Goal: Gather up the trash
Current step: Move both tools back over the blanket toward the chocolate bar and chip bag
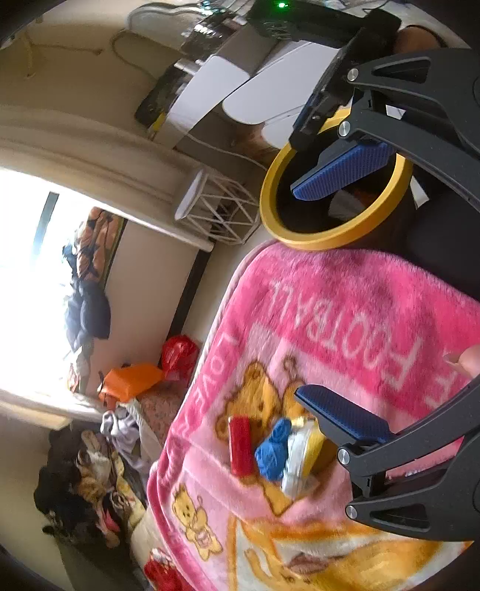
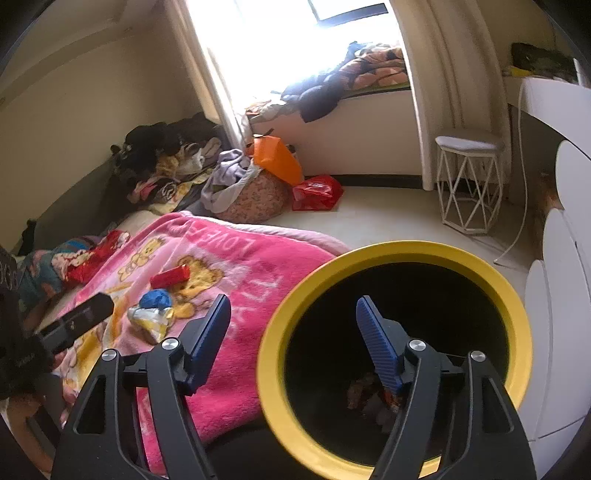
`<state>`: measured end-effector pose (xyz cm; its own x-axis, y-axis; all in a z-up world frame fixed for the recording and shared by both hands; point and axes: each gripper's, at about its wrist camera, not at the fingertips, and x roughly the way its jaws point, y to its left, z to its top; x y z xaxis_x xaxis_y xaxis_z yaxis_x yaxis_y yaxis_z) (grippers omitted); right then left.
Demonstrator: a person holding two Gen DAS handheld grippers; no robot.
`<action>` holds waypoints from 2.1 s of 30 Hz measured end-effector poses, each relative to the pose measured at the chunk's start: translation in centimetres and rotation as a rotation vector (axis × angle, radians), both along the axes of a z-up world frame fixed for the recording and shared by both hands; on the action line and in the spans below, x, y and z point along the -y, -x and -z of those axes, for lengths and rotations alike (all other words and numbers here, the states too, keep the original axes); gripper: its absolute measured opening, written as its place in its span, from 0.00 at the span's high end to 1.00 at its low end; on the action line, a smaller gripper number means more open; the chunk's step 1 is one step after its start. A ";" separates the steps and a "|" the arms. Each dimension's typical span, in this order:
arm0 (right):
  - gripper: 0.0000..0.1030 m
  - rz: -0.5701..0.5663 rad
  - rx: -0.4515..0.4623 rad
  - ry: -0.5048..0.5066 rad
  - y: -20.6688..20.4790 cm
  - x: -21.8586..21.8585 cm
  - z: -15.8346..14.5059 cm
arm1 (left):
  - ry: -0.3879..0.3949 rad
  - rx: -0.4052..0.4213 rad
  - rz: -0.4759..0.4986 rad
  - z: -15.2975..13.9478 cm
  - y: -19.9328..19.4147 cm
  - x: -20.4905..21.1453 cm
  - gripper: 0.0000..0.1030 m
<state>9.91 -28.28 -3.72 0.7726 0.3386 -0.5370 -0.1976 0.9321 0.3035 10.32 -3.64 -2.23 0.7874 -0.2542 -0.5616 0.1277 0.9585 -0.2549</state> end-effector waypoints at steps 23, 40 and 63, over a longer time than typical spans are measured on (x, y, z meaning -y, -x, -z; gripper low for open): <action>0.30 -0.205 0.038 0.104 0.1 -9.9 -1.0 | 0.028 0.044 -0.177 -1.2 1.7 -8.3 0.11; 0.27 -0.305 0.058 0.157 -0.8 -15.7 -1.1 | 0.025 0.024 -0.278 -0.2 3.0 -13.3 0.11; 0.27 -0.433 -0.017 0.213 -4.9 -22.3 2.2 | 0.011 -0.103 -0.312 4.3 5.3 -17.0 0.11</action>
<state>14.85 -5.99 -5.91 0.5752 0.5083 -0.6409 -0.5783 0.8068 0.1209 5.04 13.36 -6.53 0.7673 -0.0163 -0.6411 -0.1985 0.9446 -0.2615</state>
